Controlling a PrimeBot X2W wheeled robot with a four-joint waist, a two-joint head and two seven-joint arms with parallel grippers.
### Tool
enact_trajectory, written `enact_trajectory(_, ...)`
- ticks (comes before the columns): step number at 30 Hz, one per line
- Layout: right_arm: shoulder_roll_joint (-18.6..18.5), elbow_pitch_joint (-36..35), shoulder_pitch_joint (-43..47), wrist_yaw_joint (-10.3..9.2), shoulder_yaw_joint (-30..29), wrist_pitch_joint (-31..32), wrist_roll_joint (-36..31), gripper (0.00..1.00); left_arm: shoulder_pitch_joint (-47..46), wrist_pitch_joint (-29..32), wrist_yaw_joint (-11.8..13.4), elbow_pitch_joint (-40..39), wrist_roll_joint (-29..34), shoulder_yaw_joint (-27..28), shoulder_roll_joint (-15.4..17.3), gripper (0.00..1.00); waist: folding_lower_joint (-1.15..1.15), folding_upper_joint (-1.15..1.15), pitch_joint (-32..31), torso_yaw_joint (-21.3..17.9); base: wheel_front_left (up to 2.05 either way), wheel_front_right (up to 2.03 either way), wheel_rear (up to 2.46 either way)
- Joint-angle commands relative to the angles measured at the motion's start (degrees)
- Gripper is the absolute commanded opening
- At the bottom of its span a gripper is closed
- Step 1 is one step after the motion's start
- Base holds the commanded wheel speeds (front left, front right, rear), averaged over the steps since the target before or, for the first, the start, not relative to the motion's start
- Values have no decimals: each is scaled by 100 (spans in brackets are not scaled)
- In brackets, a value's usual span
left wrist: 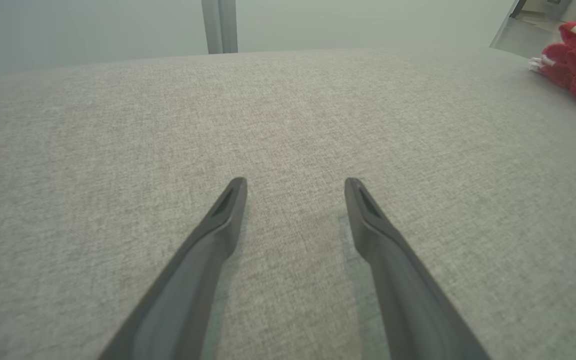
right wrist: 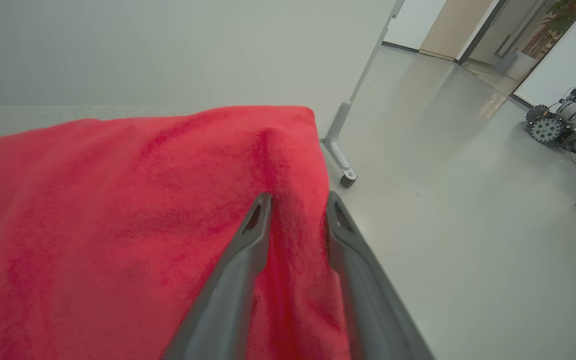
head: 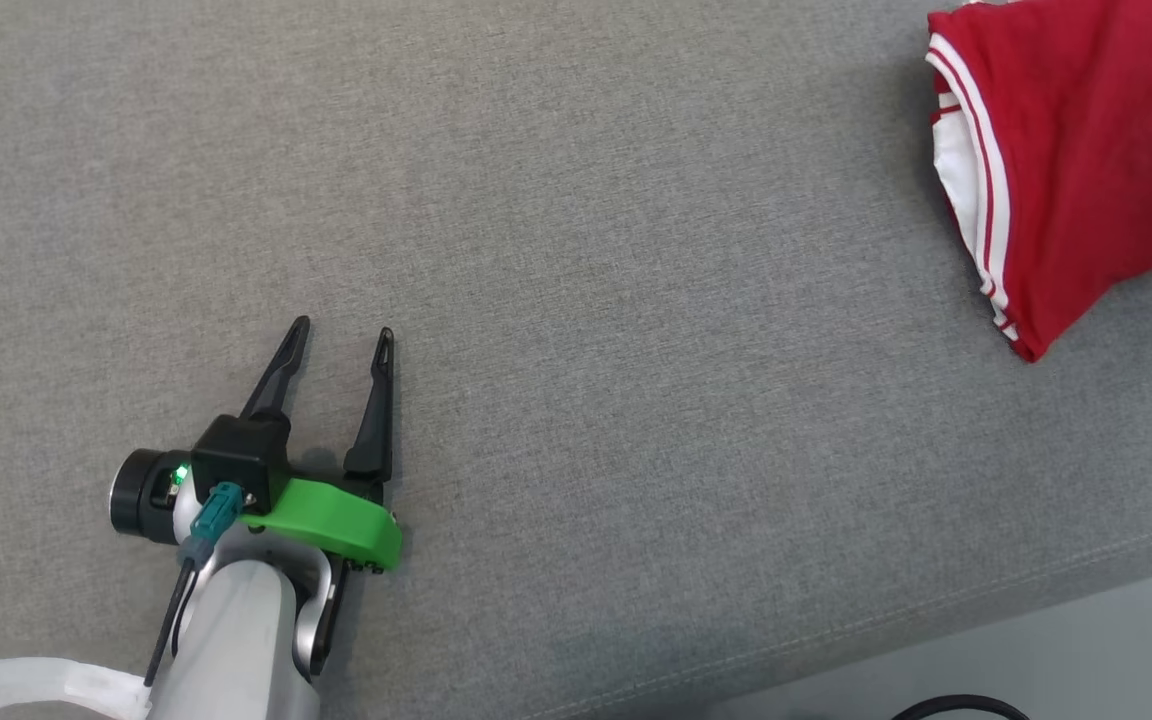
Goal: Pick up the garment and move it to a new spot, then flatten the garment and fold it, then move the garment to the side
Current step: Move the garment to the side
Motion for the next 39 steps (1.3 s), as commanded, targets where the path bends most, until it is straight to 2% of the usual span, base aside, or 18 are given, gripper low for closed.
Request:
enact_trajectory(1,6,39,45,-11,-404,-10,-313,100,-76,6,-23,-25,55,23,31,100,0,0,85,158,0,0,0)
enact_trajectory(4,112,-173,230,-11,-1091,-10,-934,100,-60,6,-24,-33,29,52,24,100,0,0,19,228,0,0,0)
enact_trajectory(7,553,-747,438,-11,-1464,-10,-1409,100,-6,6,-25,-17,-33,86,13,100,0,0,-119,291,0,0,0)
enact_trajectory(11,1181,-1499,813,-11,-1096,-10,-1438,100,91,6,-6,34,-106,124,3,100,0,0,-366,406,0,0,0)
enact_trajectory(15,1704,-2257,1489,-11,-197,-10,-912,100,209,6,127,70,-337,79,5,100,0,0,-664,627,0,0,0)
enact_trajectory(17,1811,-2444,1745,-11,116,-10,-704,100,266,6,185,80,-397,66,2,100,0,0,-762,727,0,0,0)
enact_trajectory(26,2158,-2753,2644,-11,626,-10,-266,100,490,5,390,243,-569,288,0,100,0,0,-1176,1160,0,0,0)
enact_trajectory(32,2283,-2705,3092,-11,556,-10,-260,100,760,6,444,321,-611,515,2,100,0,0,-1554,1346,0,0,0)
enact_trajectory(39,2327,-2682,3474,-11,556,-10,-343,100,1111,6,463,394,-563,679,0,100,0,0,-1989,1351,0,0,0)
